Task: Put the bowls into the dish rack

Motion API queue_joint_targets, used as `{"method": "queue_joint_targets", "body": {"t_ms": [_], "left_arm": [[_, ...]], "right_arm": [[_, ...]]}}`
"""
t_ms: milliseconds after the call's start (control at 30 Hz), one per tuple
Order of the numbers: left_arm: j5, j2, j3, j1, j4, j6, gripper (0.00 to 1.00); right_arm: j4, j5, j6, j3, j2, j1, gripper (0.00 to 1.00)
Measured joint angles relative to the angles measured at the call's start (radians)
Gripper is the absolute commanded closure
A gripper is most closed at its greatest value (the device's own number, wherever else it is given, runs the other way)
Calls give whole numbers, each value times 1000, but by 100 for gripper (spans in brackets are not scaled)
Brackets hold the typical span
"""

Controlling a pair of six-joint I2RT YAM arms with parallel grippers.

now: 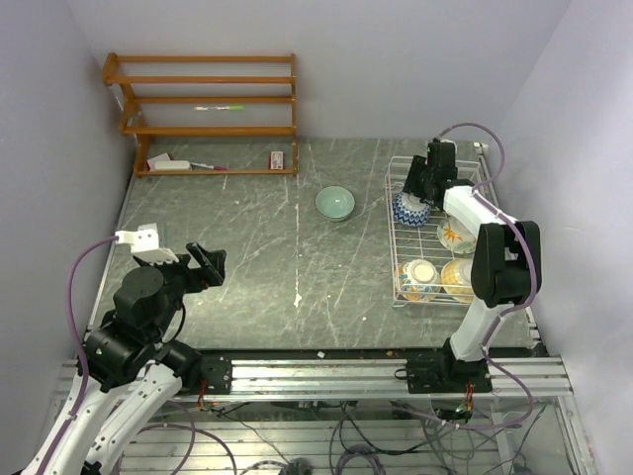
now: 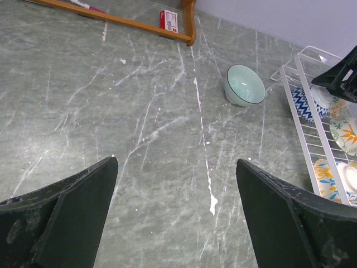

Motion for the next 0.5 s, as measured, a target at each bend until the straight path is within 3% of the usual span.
{"method": "queue_joint_targets", "body": {"t_ms": [500], "left_arm": [[0, 0, 0, 0, 0, 0, 2]], "right_arm": [[-98, 82, 27, -108, -112, 0, 45]]}}
